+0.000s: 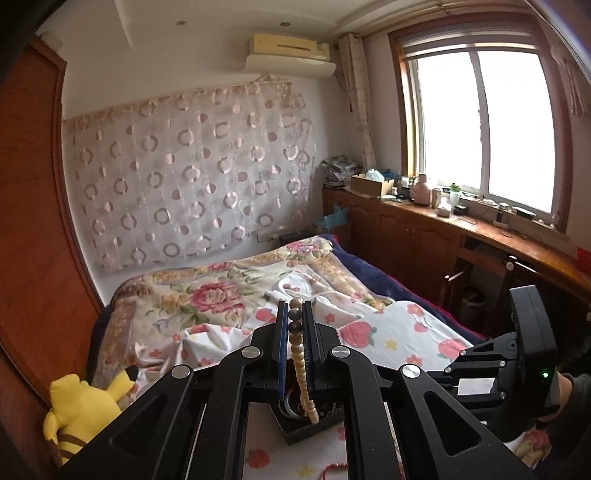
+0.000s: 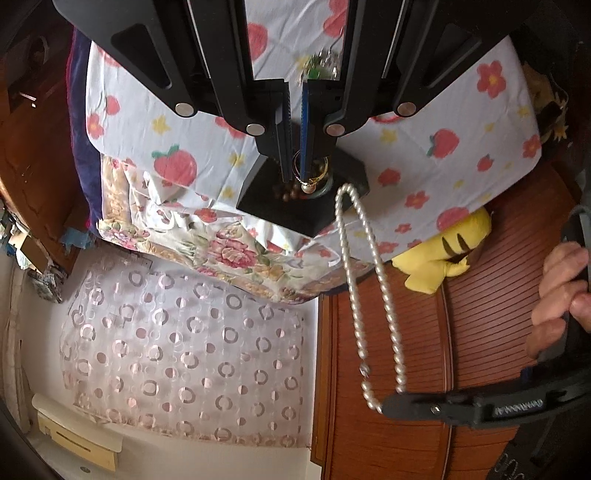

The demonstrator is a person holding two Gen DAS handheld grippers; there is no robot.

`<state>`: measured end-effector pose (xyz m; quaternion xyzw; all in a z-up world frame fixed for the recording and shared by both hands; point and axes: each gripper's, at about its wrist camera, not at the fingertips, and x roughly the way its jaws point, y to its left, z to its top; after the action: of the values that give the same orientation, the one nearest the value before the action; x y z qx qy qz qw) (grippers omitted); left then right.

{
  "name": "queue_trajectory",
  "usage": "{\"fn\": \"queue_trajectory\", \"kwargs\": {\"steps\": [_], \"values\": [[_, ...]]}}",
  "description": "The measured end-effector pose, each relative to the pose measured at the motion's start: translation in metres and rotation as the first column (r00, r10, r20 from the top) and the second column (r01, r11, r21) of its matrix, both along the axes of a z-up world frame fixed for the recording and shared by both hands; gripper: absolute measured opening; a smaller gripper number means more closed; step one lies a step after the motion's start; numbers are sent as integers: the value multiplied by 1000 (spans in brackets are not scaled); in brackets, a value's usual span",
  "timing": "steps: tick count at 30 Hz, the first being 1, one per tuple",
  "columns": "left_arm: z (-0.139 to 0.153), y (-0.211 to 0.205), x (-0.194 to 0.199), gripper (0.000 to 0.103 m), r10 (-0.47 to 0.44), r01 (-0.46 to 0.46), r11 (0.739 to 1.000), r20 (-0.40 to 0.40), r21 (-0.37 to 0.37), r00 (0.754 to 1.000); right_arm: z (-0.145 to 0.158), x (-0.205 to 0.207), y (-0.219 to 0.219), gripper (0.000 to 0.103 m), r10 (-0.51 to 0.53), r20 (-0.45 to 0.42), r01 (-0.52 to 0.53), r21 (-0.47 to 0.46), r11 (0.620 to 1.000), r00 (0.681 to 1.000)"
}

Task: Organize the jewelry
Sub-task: 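Lift the pearl necklace into the black box with left gripper while right gripper carries gold ring, then open the left gripper over the box while right gripper releases the gold ring inside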

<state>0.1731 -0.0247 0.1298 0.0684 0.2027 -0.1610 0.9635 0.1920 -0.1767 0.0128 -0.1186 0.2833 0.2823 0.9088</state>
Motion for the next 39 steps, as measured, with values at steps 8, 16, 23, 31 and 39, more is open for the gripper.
{"fn": "queue_trajectory", "kwargs": {"steps": [8,16,23,31,39], "values": [[-46,-2,43,6,27,-26,1000,-86,13,996,-21,41,19,5,-10,-43,9,-20,1000,999],[-91,3,62,7,48,-44,999,-172,23,984,-53,76,38,5,-13,-105,9,-32,999,994],[-116,23,55,32,70,-75,997,-218,-16,973,-67,90,41,8,-41,-134,36,-37,999,990],[-153,33,23,41,70,-80,996,-264,-26,962,-58,60,21,17,-11,-124,9,-12,1000,992],[-192,27,-11,41,21,-25,1000,-321,-7,947,-91,7,1,17,18,-196,-28,-49,998,981]]}}
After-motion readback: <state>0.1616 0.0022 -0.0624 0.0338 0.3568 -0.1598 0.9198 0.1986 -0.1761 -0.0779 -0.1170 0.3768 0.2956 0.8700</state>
